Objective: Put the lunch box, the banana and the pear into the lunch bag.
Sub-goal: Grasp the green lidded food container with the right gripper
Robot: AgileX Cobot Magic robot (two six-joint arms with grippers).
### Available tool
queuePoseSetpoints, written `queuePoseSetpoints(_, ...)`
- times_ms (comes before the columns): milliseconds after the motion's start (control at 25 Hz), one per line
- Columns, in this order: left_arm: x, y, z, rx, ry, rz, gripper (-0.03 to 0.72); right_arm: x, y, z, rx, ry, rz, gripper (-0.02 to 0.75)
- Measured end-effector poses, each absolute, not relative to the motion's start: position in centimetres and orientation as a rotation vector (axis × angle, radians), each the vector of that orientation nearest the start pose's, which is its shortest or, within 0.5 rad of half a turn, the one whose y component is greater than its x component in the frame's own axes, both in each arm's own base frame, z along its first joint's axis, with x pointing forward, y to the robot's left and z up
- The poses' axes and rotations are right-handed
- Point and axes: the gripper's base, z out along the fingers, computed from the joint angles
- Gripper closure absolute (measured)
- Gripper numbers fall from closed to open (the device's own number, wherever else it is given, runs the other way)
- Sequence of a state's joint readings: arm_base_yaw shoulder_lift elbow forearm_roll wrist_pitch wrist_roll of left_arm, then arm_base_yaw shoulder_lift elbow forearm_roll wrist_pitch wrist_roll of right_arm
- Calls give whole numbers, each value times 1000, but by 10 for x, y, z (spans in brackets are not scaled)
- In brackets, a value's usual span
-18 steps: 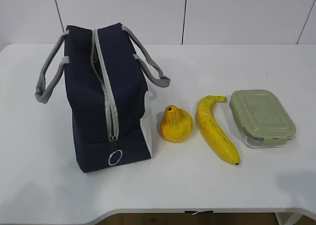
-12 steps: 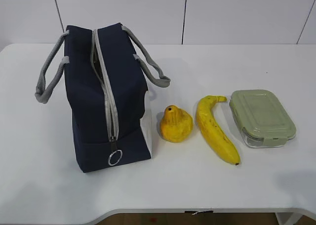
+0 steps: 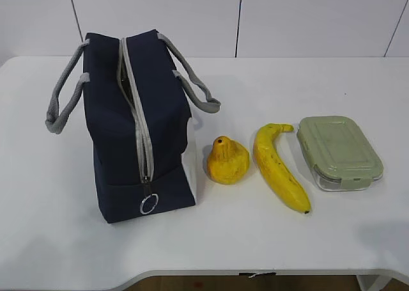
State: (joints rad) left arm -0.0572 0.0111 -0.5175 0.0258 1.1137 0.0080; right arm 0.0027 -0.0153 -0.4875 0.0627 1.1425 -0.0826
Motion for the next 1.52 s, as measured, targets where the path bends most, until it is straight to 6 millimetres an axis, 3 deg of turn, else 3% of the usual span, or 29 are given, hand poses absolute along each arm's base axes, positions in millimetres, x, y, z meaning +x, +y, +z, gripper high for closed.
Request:
queuePoseSetpoints(1240,-7,3,278,66,2090,1,258,-10,5,274,-49,2102,55,262)
queuePoseSetpoints(1520,-7,3,278,66,2090,1,258,27,5,299,9,2176,83,262)
